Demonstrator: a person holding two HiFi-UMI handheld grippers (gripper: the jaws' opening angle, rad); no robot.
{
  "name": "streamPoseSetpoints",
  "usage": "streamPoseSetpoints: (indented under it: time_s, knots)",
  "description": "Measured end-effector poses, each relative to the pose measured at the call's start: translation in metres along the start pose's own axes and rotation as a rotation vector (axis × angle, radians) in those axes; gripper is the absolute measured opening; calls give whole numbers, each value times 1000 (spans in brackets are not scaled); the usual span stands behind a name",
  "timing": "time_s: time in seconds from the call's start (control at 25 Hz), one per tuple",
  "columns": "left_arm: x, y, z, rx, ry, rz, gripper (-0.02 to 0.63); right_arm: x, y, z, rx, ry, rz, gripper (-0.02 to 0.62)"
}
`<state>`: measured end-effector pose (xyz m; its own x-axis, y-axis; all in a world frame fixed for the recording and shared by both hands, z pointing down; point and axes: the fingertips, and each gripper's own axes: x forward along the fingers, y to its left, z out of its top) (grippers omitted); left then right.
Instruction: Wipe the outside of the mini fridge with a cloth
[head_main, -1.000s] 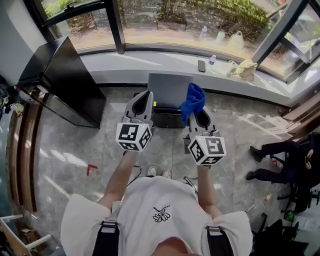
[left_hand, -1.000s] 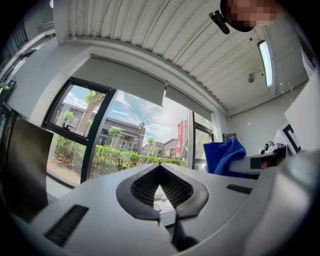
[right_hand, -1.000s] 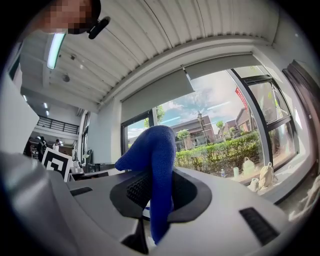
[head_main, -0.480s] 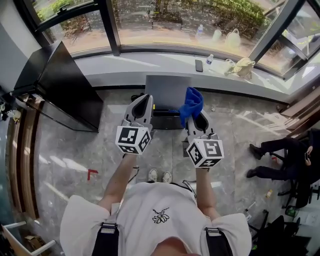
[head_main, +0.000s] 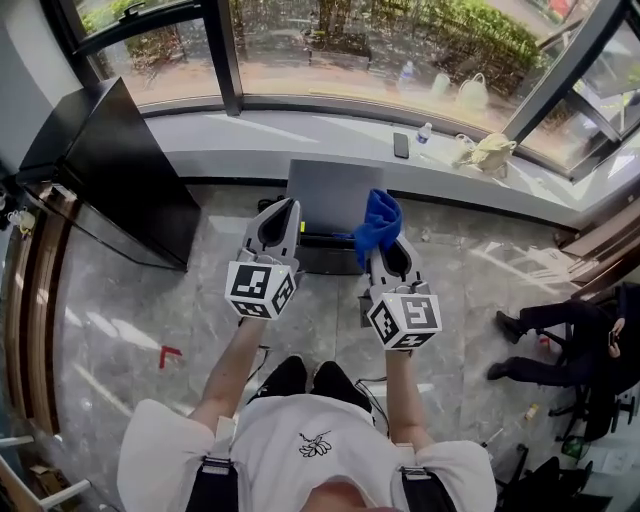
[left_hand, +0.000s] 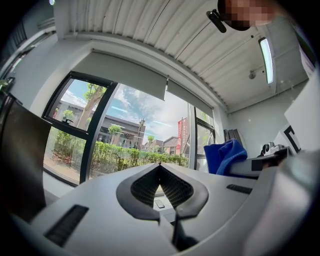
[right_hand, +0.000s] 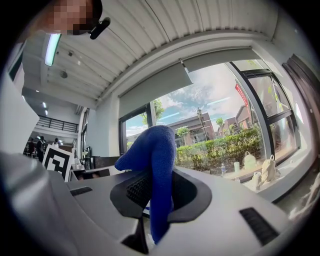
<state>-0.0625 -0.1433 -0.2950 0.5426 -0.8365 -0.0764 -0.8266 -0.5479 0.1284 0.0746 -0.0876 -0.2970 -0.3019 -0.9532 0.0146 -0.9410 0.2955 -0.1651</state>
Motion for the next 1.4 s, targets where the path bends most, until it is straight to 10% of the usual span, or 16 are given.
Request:
streamPoseSetpoints:
  time_s: [0.84, 1.4]
  knots:
    - [-3, 110, -499, 98, -90, 58, 5, 77, -104, -478, -37, -187, 71, 81]
    - [8, 153, -631, 55, -65, 70, 5, 128, -79, -573, -2, -231, 215, 80]
